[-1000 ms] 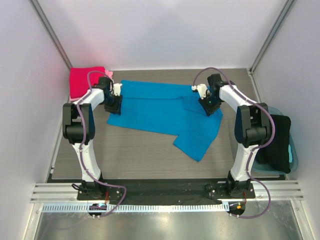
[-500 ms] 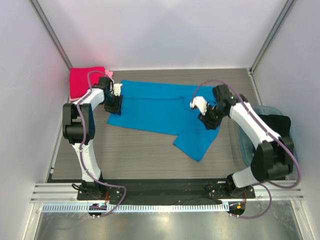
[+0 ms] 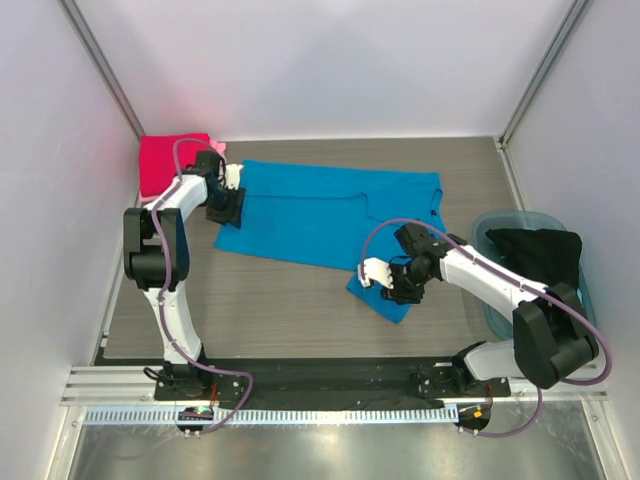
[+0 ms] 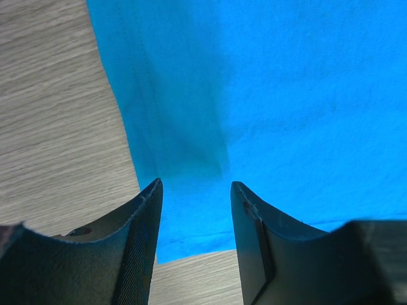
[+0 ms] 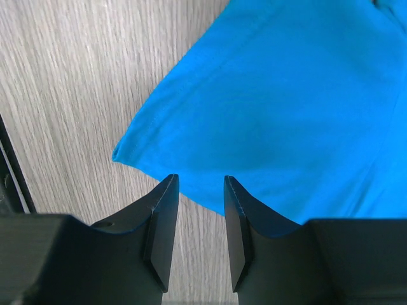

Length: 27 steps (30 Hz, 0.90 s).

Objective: Fold and stack the t-shirts
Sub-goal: Fold the tshirt

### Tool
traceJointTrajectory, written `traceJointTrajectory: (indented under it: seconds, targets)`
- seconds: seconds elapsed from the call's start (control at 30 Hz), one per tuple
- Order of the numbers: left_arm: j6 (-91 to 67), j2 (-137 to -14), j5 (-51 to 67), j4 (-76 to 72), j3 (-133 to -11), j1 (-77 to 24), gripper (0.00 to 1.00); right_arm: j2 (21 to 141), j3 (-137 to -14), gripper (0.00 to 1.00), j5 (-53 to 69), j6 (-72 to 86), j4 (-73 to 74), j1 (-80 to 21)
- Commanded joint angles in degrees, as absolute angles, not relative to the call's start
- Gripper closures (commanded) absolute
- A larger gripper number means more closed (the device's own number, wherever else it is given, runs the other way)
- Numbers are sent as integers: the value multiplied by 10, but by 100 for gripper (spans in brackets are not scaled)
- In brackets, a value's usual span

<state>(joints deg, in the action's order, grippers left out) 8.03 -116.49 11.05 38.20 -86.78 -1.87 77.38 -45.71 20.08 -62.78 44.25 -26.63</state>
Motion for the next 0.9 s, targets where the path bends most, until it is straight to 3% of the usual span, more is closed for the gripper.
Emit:
traceJointTrajectory:
  seconds: [0.0, 0.43, 0.87]
  targets:
    - [93, -1129, 94, 388, -878, -21, 51, 755, -460, 60, 230, -677, 432, -268]
    - [96, -1150, 76, 389, -907, -21, 52, 682, -417, 61, 258, -707, 511, -296]
    - [92, -1158, 75, 388, -916, -25, 53, 690, -388, 61, 264, -668, 461, -336]
